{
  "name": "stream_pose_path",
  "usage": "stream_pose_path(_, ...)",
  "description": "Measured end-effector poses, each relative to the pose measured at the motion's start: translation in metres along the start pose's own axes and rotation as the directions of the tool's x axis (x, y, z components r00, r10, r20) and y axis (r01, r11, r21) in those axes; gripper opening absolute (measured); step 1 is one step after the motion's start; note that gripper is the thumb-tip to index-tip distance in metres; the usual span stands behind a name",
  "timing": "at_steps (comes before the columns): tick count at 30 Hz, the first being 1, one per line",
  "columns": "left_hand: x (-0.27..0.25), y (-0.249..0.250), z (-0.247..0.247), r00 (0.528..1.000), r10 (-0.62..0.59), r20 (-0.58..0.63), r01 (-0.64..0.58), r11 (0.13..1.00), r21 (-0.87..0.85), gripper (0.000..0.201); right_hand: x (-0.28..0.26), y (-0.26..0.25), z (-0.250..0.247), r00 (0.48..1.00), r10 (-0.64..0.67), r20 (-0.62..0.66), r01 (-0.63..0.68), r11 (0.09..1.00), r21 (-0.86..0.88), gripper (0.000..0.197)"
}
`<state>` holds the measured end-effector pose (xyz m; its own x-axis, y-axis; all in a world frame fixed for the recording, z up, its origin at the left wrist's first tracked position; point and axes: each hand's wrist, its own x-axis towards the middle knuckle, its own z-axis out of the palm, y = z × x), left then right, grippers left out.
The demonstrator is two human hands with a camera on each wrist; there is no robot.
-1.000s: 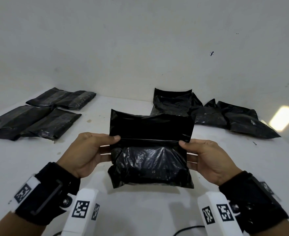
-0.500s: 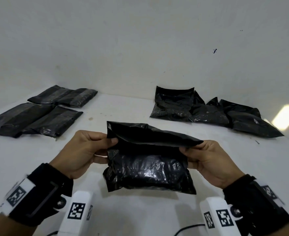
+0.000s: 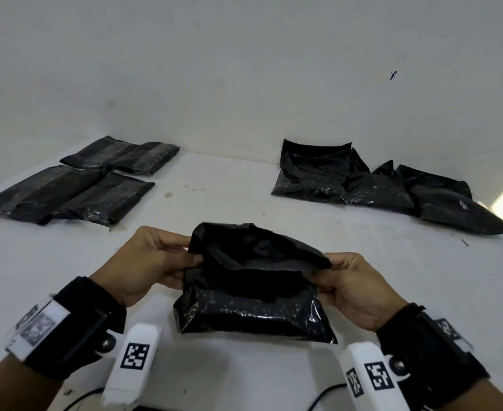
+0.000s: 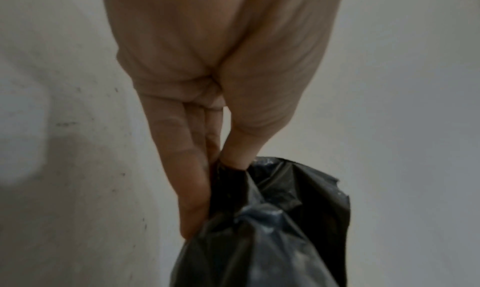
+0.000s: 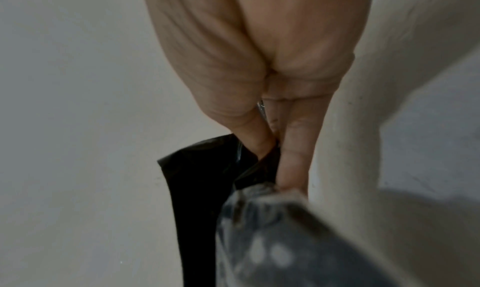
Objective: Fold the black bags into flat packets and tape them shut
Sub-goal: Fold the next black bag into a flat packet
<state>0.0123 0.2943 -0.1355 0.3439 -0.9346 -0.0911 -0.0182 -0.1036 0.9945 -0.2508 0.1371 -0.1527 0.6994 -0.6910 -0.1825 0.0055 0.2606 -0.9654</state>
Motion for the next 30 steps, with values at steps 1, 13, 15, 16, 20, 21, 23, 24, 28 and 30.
stream_pose_path(1, 0.001, -0.003, -0.001, 1.0, -0.013, -0.005, 0.013, 1.0, 0.002, 0.068, 0.001, 0.001, 0.002, 1.0, 0.012, -0.001, -0.012, 1.0, 0.013, 0.023)
stream_pose_path(13, 0.007, -0.022, 0.0, 0.992, -0.13, 0.006, 0.13, 0.99, -0.046, 0.015, 0.008, 0.007, 0.0, 0.982, 0.181, -0.046, -0.184, 0.982, -0.05, 0.042)
stream_pose_path(15, 0.007, -0.025, 0.0, 0.994, -0.109, -0.008, 0.109, 0.994, 0.007, 0.012, 0.007, 0.009, -0.001, 0.983, 0.174, -0.051, -0.178, 0.979, -0.098, 0.045)
stream_pose_path(16, 0.008, -0.026, -0.001, 0.995, -0.097, -0.014, 0.097, 0.994, 0.042, 0.012, 0.007, 0.009, 0.0, 0.984, 0.167, -0.057, -0.173, 0.978, -0.115, 0.045)
stream_pose_path(20, 0.008, -0.024, -0.004, 0.998, -0.054, 0.027, 0.051, 0.993, 0.103, 0.028, 0.009, 0.009, 0.002, 0.987, 0.139, -0.08, -0.149, 0.98, -0.131, 0.041)
stream_pose_path(21, 0.007, -0.023, -0.004, 0.998, -0.048, 0.042, 0.044, 0.995, 0.089, 0.027, 0.01, 0.01, 0.003, 0.988, 0.13, -0.087, -0.141, 0.98, -0.141, 0.04)
stream_pose_path(23, 0.007, -0.02, -0.005, 0.997, -0.04, 0.073, 0.034, 0.997, 0.076, 0.026, 0.012, 0.012, 0.004, 0.988, 0.113, -0.1, -0.128, 0.979, -0.16, 0.038)
stream_pose_path(24, 0.007, -0.018, -0.007, 0.996, -0.035, 0.082, 0.029, 0.997, 0.072, 0.029, 0.012, 0.012, 0.005, 0.989, 0.107, -0.107, -0.123, 0.978, -0.166, 0.037)
stream_pose_path(28, 0.002, -0.003, -0.015, 0.991, -0.002, 0.137, -0.009, 0.996, 0.084, 0.058, 0.012, 0.013, 0.006, 0.988, 0.089, -0.124, -0.11, 0.978, -0.178, 0.034)
stream_pose_path(30, -0.003, 0.01, -0.017, 0.979, 0.035, 0.202, -0.076, 0.976, 0.202, 0.075, 0.011, 0.012, 0.007, 0.988, 0.084, -0.131, -0.106, 0.979, -0.175, 0.032)
